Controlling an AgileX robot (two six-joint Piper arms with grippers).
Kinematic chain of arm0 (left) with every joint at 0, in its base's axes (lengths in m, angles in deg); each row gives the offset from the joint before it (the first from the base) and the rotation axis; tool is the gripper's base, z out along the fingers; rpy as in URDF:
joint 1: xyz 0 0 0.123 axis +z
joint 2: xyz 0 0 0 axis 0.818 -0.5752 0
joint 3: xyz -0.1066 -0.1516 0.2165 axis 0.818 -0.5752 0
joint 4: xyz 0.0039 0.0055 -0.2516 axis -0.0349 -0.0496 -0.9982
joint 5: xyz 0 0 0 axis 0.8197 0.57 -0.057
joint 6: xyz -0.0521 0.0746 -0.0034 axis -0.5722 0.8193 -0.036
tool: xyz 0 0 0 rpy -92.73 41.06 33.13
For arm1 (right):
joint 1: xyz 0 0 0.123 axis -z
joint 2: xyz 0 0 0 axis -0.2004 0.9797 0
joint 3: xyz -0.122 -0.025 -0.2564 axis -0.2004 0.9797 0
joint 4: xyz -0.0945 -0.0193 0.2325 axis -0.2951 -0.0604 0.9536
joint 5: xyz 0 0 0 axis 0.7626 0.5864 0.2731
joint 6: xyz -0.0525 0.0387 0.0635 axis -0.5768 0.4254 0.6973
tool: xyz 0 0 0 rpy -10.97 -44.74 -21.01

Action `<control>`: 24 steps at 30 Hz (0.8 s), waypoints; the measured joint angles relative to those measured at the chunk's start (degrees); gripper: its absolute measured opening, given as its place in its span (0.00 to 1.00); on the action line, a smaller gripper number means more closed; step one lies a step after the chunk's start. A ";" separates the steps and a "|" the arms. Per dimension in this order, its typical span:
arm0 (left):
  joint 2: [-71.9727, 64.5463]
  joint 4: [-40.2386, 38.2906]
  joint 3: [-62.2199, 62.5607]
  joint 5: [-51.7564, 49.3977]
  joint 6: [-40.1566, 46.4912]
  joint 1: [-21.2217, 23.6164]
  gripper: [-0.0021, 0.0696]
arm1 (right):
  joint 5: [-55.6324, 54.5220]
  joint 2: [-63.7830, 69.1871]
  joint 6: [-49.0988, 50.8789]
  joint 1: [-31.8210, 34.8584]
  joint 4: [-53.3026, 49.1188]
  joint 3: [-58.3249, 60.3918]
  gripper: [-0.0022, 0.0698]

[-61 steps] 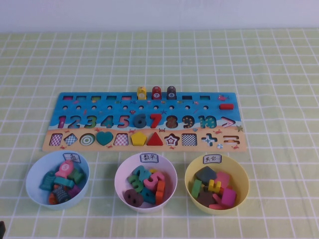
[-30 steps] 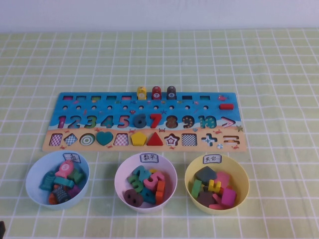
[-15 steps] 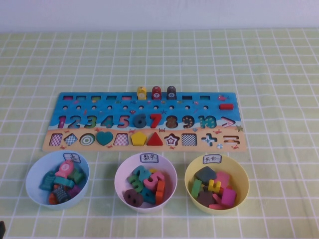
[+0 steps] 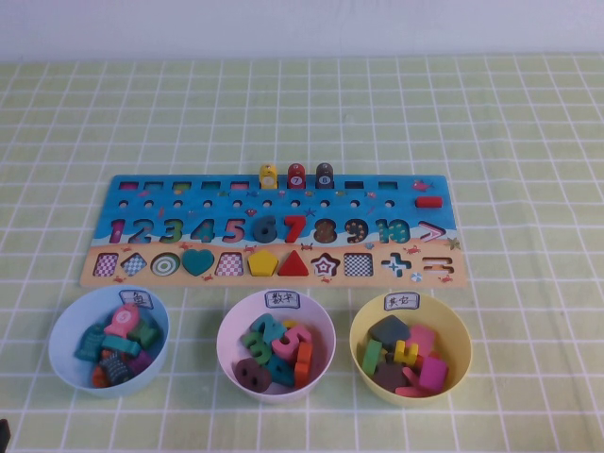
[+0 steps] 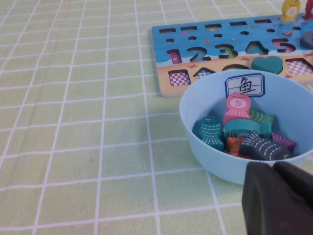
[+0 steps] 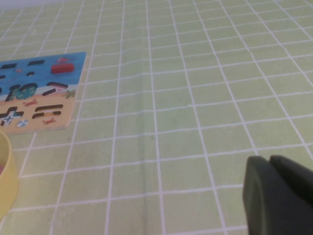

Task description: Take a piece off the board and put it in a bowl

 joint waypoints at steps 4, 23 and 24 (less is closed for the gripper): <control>0.00 0.00 0.00 0.00 0.00 0.00 0.02 | 0.00 0.00 -0.39 0.00 0.05 0.00 0.01; 0.00 0.00 0.00 0.00 0.00 0.00 0.02 | 0.00 0.00 -0.81 0.00 0.54 0.00 0.01; 0.00 0.00 0.00 0.00 0.00 0.00 0.02 | 0.00 0.00 -0.81 0.00 0.54 0.00 0.01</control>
